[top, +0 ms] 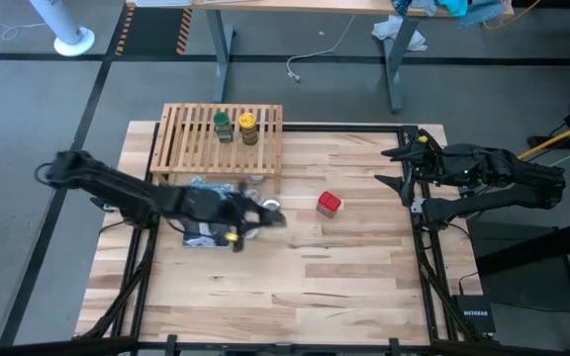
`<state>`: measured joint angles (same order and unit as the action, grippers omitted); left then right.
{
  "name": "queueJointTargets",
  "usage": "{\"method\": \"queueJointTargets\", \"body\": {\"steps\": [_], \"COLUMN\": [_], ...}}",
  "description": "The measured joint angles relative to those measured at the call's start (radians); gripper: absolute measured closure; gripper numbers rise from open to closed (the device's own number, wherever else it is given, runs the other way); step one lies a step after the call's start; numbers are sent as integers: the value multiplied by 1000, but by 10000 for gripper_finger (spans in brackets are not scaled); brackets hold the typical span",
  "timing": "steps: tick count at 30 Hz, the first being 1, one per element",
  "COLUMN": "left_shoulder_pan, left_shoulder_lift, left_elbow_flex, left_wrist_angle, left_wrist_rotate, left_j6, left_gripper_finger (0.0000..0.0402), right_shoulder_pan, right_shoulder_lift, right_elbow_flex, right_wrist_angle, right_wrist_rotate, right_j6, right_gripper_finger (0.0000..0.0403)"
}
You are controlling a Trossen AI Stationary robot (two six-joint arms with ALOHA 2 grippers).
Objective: Shelf spices
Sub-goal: Put the black seasoning can on the shelf
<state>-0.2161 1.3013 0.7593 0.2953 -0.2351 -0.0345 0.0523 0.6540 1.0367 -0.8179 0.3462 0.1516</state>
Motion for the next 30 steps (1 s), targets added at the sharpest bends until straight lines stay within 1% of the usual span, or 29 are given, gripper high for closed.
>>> {"method": "queueJointTargets", "body": {"steps": [3, 7, 12, 16, 18, 20, 23, 28, 30], "left_shoulder_pan": [7, 28, 69, 109, 130, 152, 178, 193, 193], "left_shoulder_lift": [-180, -415, -667, -819, -880, -928, -980, -1031, -1045], "left_elbow_flex": [0, 1, 1, 2, 2, 2, 2, 7, 25], "left_wrist_angle": [-180, -408, -598, -723, -792, -845, -902, -986, -1035], "left_wrist_rotate": [-64, -134, -211, -288, -335, -356, -354, -354, -353], "left_j6": [36, 40, 57, 63, 61, 62, 86, 161, 173], "left_gripper_finger": [285, 285, 285, 285, 285, 285, 285, 285, 285], "right_shoulder_pan": [0, 0, 0, 0, 0, 0, 0, 0, 0], "right_shoulder_lift": [0, 0, 0, 0, 0, 0, 2, 3, 3], "right_elbow_flex": [0, 0, 0, 0, 0, 0, 0, 0, 0], "right_wrist_angle": [0, 1, 5, 10, 10, 10, 26, 73, 73], "right_wrist_rotate": [0, 0, 0, 0, 0, -4, -43, -137, -147], "right_j6": [0, 0, 0, 1, 1, 1, 0, -8, -10], "right_gripper_finger": [68, 68, 68, 68, 68, 68, 68, 68, 68]}}
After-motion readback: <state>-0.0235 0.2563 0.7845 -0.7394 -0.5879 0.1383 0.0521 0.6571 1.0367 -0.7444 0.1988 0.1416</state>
